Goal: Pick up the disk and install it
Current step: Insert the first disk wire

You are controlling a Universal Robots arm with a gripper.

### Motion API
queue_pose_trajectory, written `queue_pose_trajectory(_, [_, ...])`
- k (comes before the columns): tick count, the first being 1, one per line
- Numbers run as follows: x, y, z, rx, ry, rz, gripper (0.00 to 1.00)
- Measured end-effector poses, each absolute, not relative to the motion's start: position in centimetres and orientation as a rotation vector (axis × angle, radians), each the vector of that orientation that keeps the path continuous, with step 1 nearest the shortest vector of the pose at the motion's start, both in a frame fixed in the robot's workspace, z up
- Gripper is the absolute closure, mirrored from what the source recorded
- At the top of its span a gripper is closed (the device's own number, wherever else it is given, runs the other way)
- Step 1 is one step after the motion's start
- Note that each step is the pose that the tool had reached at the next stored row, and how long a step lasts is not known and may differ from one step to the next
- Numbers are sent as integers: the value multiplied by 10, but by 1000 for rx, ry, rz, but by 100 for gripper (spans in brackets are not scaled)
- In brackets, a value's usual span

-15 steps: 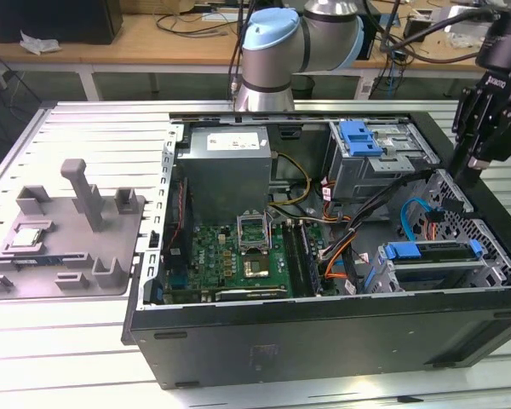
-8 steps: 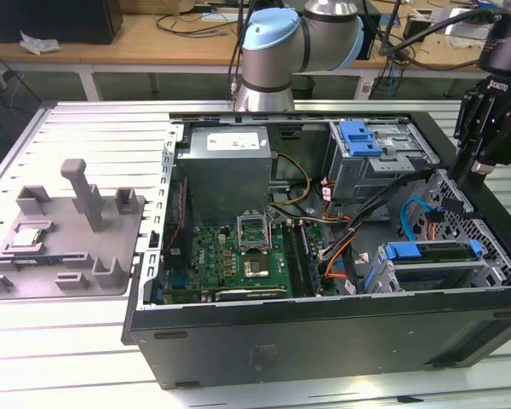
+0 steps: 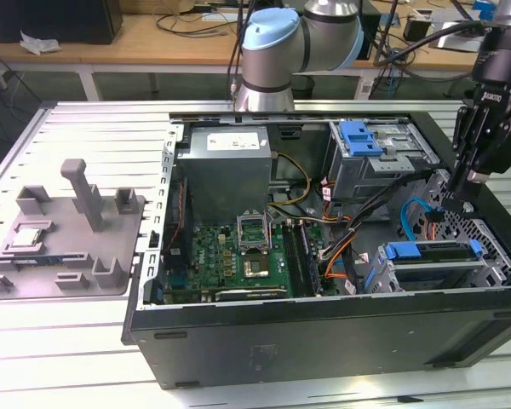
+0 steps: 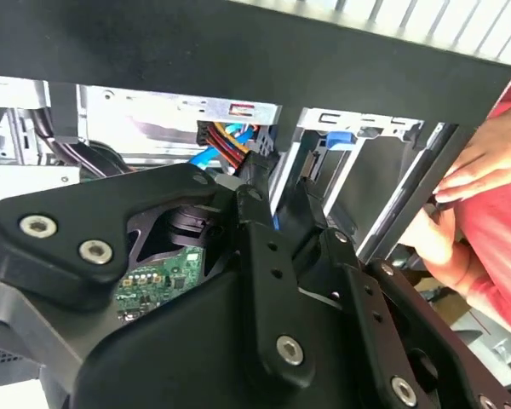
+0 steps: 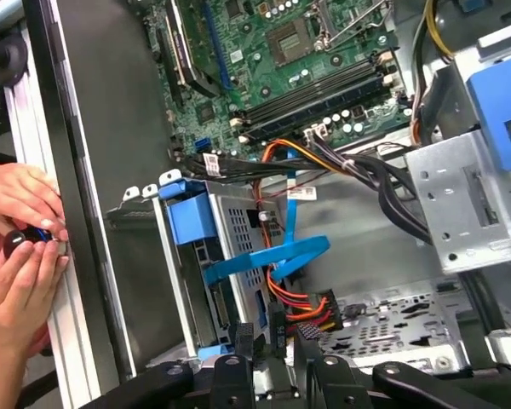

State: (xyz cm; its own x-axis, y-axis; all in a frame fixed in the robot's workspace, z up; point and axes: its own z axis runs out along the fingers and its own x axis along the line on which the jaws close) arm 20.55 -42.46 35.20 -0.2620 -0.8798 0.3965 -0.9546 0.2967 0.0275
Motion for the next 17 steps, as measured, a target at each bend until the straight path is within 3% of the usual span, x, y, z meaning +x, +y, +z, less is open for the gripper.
queue_pose_trajectory(17, [206, -418, 337, 1640, -2227, 330, 67])
